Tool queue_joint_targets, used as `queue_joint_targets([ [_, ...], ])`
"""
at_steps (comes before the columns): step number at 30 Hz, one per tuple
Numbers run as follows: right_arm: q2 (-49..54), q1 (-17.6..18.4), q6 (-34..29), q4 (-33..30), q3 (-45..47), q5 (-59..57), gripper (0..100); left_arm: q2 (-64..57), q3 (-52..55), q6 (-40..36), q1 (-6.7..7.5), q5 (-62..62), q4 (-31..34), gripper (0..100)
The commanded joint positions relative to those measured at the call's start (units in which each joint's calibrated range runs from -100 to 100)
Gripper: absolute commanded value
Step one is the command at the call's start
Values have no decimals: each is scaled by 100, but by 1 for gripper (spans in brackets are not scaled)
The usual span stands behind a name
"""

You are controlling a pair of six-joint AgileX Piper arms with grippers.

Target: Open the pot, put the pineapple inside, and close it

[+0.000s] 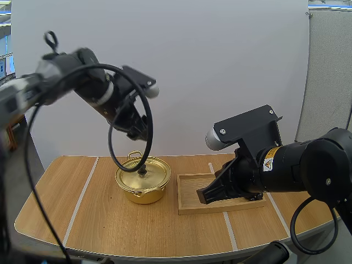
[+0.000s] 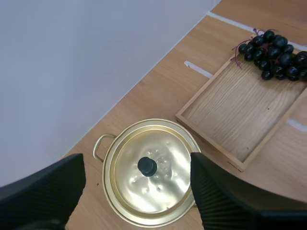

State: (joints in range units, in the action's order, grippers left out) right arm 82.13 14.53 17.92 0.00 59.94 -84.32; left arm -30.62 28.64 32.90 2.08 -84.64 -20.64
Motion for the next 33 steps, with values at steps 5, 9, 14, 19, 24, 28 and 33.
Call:
queue_joint_targets([
  [5,190,-34,1,0,18,-11,0,-2030,-37,-359,7,-1134,-12,100],
  [9,289,-58,1,0,18,-11,0,-2521,-37,-529,7,-1388,-7,100],
  [14,348,-58,1,0,18,-11,0,-3685,-21,-941,7,-1536,2,100],
  [19,348,-58,1,0,18,-11,0,-4524,-24,-1341,7,-1536,16,100],
  [24,348,-58,1,0,18,-11,0,-5109,-24,-1476,7,-1536,16,100],
  [28,345,-58,1,0,18,-11,0,-5478,-24,-1625,7,-1536,109,100],
  [33,345,-58,1,48,18,-179,0,-5801,-24,-1746,-1,-1536,272,100],
])
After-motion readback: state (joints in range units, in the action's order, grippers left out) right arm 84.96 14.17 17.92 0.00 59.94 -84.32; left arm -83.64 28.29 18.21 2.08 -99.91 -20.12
